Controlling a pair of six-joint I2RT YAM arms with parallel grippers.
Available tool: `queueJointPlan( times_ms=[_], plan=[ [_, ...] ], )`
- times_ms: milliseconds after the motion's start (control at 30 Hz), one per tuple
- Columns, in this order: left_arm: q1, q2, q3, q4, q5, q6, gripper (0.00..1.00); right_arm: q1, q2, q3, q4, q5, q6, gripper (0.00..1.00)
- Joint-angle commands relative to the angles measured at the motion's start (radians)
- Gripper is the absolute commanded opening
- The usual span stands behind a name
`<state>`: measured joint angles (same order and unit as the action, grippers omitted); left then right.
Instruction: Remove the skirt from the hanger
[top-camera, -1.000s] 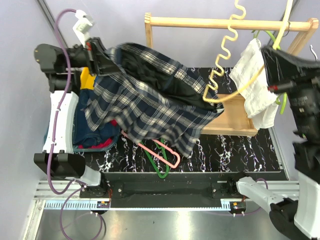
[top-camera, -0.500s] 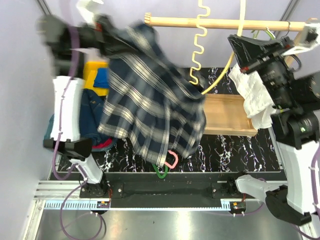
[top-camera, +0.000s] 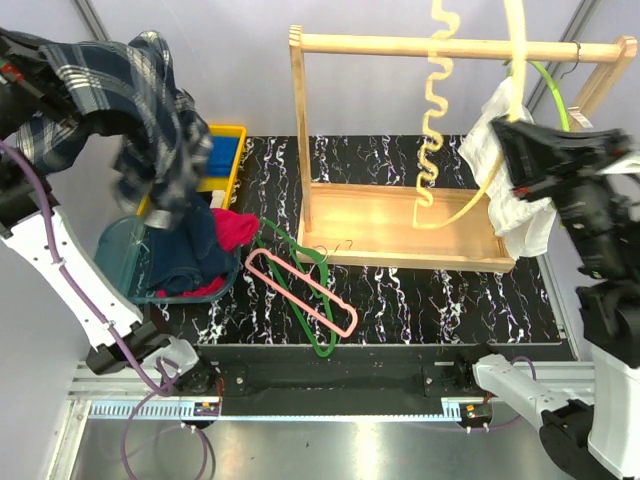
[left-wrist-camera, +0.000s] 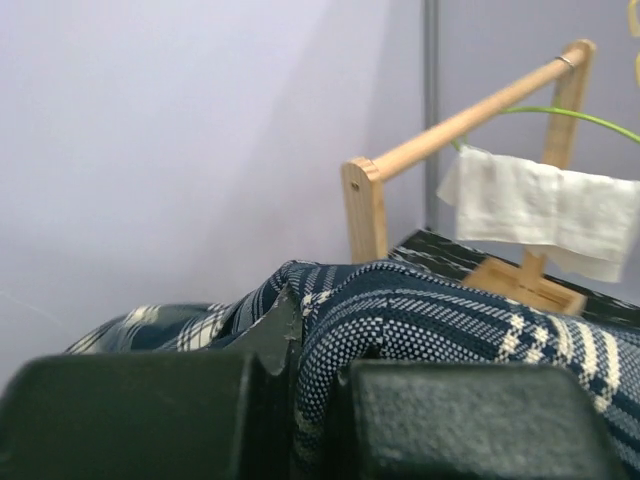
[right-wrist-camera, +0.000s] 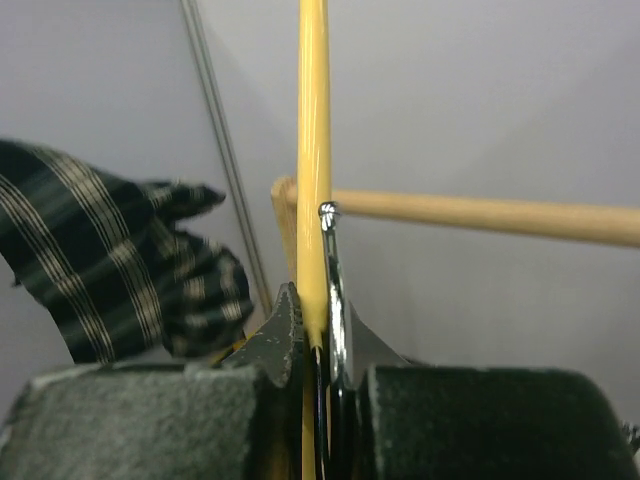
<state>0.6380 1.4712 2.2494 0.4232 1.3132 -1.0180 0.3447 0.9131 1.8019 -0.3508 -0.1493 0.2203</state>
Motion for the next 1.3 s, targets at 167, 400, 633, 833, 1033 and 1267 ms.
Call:
queueJointPlan(
  times_ms=[167,400,633,833,1033,1267],
  plan=[
    [0.117,-0.064,-0.008,0.17,-0.121,-0.105,0.0,-0.001,0.037,-0.169,-0.188,-0.26,-0.025,0.0],
    [0.262,-0.166,-0.221,0.176,-0.12,-0.034,0.0,0.005,-0.008,-0.275,-0.257,-0.259,-0.065,0.0],
    [0.394,-0.134,-0.257,0.411,-0.144,-0.244,0.0,0.004,-0.043,-0.392,-0.251,-0.266,-0.036,0.0],
    [0.42,-0.121,-0.27,0.491,-0.124,-0.315,0.0,0.005,-0.045,-0.463,-0.205,-0.283,-0.007,0.0],
    [0.465,-0.153,-0.309,0.505,-0.091,-0.3,0.0,0.045,-0.014,-0.536,-0.136,-0.276,0.011,0.0],
    [0.47,-0.257,-0.526,0.426,-0.008,-0.086,0.0,0.22,0.107,-0.579,-0.039,-0.2,-0.01,0.0]
  ],
)
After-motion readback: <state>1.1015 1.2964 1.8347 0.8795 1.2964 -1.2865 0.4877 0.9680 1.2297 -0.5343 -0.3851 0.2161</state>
